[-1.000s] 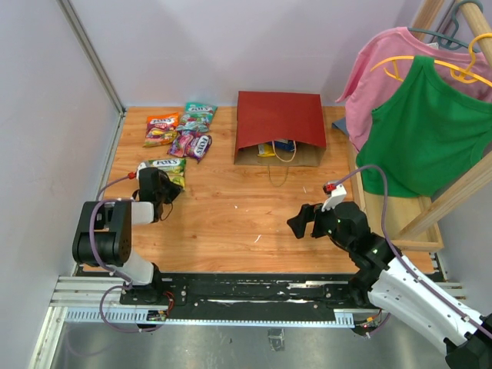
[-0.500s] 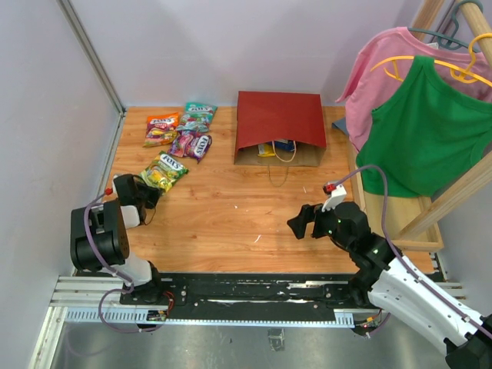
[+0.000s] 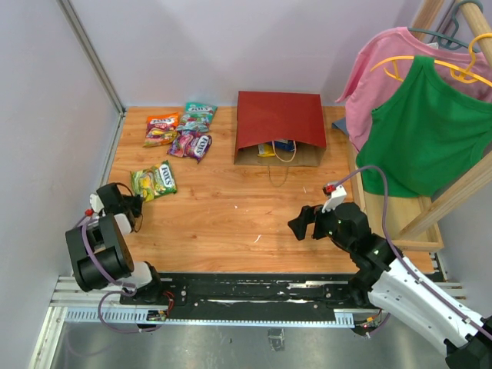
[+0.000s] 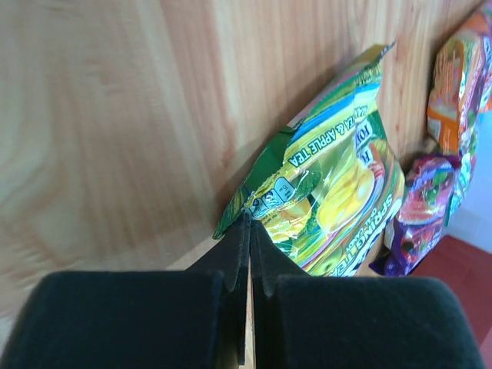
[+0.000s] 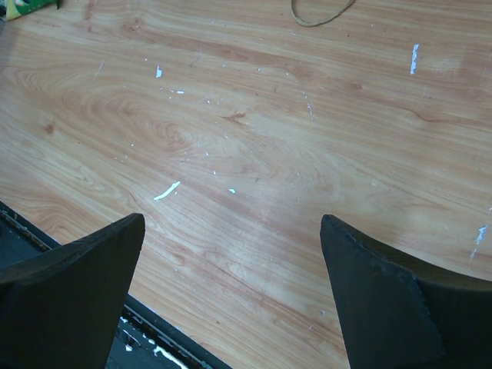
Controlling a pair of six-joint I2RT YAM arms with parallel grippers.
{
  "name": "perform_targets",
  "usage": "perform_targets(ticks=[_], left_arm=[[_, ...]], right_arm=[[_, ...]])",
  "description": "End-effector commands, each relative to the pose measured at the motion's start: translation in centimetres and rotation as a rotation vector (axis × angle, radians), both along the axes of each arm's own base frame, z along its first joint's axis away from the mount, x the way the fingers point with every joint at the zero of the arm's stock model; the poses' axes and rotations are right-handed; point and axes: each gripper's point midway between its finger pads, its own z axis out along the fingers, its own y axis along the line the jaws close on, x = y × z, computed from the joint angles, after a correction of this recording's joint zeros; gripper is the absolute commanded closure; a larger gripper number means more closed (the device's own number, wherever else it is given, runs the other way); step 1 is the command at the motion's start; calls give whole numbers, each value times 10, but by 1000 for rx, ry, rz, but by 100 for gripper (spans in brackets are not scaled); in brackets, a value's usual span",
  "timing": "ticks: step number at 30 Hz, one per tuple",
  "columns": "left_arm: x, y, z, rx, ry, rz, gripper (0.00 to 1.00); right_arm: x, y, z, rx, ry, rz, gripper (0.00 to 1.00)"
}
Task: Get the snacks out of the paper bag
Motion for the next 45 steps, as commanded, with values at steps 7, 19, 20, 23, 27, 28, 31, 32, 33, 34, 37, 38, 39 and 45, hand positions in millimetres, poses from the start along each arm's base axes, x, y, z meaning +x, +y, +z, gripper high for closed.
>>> perform_targets(ticks=[7, 19, 20, 23, 27, 28, 31, 32, 33, 34, 37, 38, 39, 45], left_arm=[[-39, 27, -8, -24, 68, 276, 100], [-17, 31, -6, -76, 49, 210, 99], [-16, 28, 0, -63, 33, 178, 99], [-18, 11, 21, -34, -31, 88, 99], [-29, -25, 51, 116, -53, -56, 88], [-29, -36, 67, 167, -99, -93, 83], [-31, -67, 86, 229, -163, -205, 46], [-31, -74, 89, 238, -168, -239, 37], [-31, -80, 90, 249, -162, -271, 30], [-30, -86, 89, 260, -148, -304, 23], [-25, -97, 75, 293, -63, -376, 12], [-24, -100, 68, 296, -32, -396, 10], [-22, -102, 62, 297, -10, -411, 10], [-16, -90, 30, 354, 127, -382, 11]], right_arm=[[2, -6, 2, -14, -21, -4, 2], [0, -8, 6, -32, -40, 7, 2], [0, -8, 6, -32, -40, 7, 2], [1, -7, 6, -25, -41, 9, 2], [4, 0, 3, -6, -33, 19, 2], [4, 2, 3, -2, -27, 26, 2], [4, 9, 0, 6, -5, 44, 2], [4, 11, -1, 11, 0, 53, 2], [4, 13, 0, 16, 2, 58, 2], [4, 14, 0, 21, 4, 61, 2], [4, 17, 3, 40, 3, 71, 2], [3, 18, 3, 43, 4, 73, 2], [3, 18, 4, 46, 4, 74, 2], [-1, 12, 2, 39, 5, 60, 2]])
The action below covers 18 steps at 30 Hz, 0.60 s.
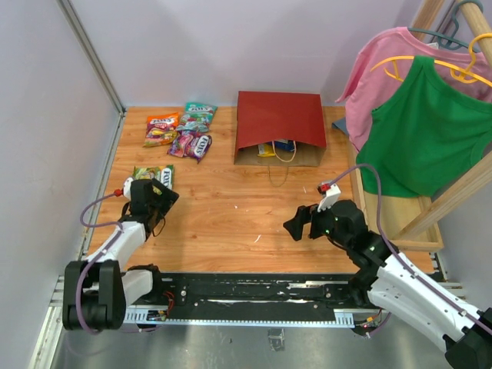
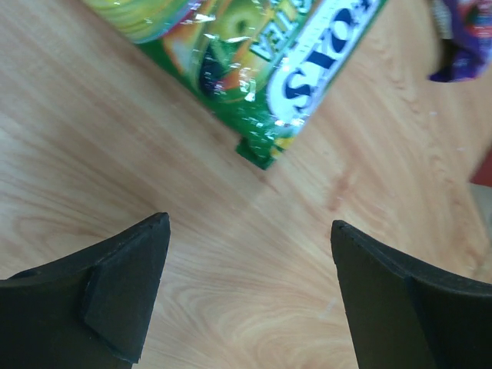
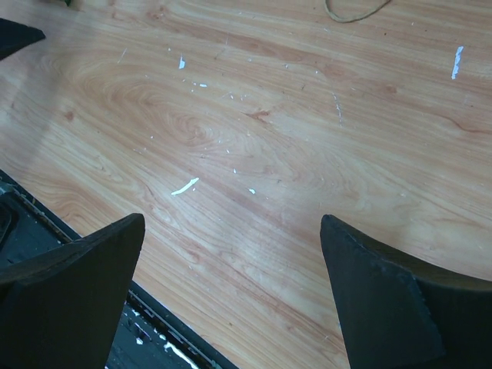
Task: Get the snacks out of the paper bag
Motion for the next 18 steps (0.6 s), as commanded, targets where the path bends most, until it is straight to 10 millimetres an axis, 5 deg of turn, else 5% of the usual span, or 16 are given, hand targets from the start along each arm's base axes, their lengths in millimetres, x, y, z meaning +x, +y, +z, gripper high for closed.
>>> perform_targets(ticks=[1, 18], left_arm=[[12, 23, -2, 138, 37, 58, 11], [45, 34, -41, 247, 243, 86, 22]], right_arm=[[1, -6, 5, 18, -19, -24, 2], [4, -6, -3, 6, -14, -29, 2]])
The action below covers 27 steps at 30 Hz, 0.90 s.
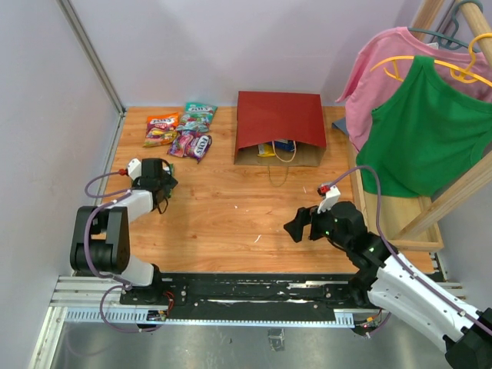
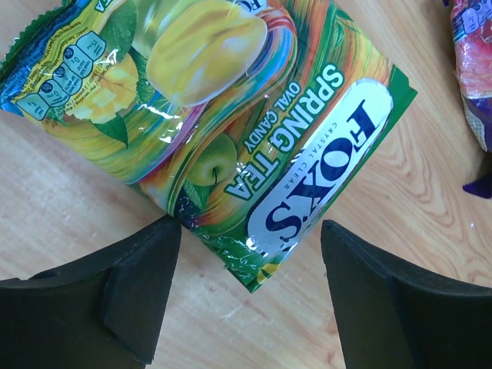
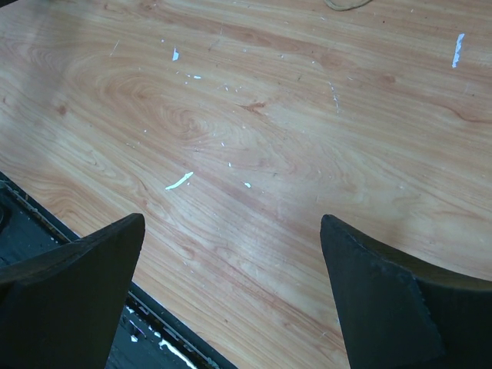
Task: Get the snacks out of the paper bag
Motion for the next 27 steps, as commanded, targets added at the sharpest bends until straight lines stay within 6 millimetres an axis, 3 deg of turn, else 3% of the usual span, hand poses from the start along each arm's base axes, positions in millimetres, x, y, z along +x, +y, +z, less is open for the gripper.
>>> perform_targets(ticks=[1, 9, 21, 27], left_arm=[[-7, 4, -17, 37, 108, 9, 22], [13, 27, 11, 150, 104, 88, 22], [46, 51, 2, 183, 196, 78, 27], [58, 38, 24, 140, 151, -14, 26]], right_arm=[[6, -4, 4, 8, -23, -27, 2], [6, -6, 2, -1, -23, -31, 2], [2, -16, 7, -31, -50, -40, 2], [2, -16, 7, -29, -54, -38, 2]])
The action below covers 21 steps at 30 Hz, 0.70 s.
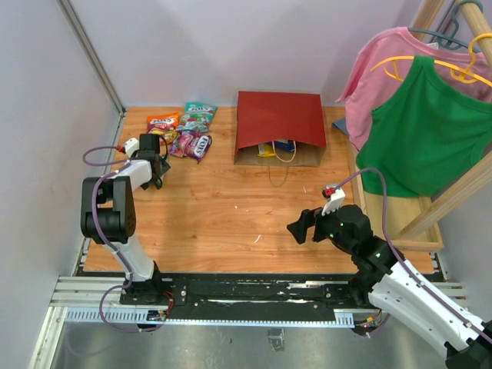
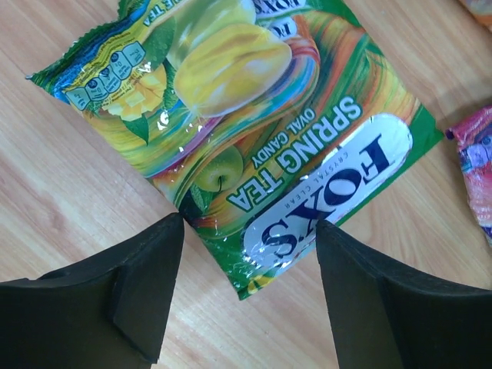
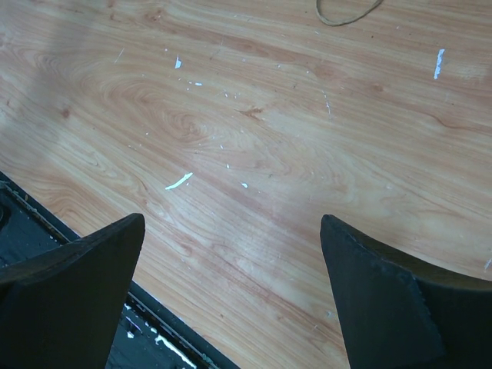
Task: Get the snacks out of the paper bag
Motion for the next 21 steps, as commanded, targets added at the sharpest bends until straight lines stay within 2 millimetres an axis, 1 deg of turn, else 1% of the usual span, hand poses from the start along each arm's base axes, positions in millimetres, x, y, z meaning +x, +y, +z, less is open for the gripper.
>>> perform_targets(ticks=[1, 3, 4, 7, 8, 10, 12, 14, 17, 19, 21], left_arm=[[4, -13, 23, -29, -30, -112, 25], [6, -30, 41, -68, -97, -223, 24], [8, -41, 53, -84, -150, -288, 23], [1, -72, 89, -90, -269, -455, 17], [-2, -84, 105, -81, -310, -503, 9], [-10, -104, 121, -78, -343, -577, 2], [-18, -123, 133, -72, -362, -646, 0], [-25, -141, 140, -77, -377, -707, 0], [-34, -163, 149, -124, -420, -803, 0], [-38, -170, 153, -146, -444, -842, 0], [-41, -173, 155, -157, -456, -853, 0]], right_arm=[[4, -7, -2, -23, -9, -23, 2], [5, -6, -3, -25, -5, -21, 2], [5, -5, -4, -22, -5, -20, 2], [8, -1, -10, -20, 7, -17, 2], [9, 1, -13, -22, 15, -16, 2], [11, 4, -20, -30, 40, -10, 2], [14, 8, -26, -36, 65, -7, 2], [17, 12, -30, -41, 87, -10, 2], [26, 15, -28, -50, 89, -25, 2], [34, 13, -26, -73, 86, -44, 2], [43, 12, -22, -84, 78, -67, 2]])
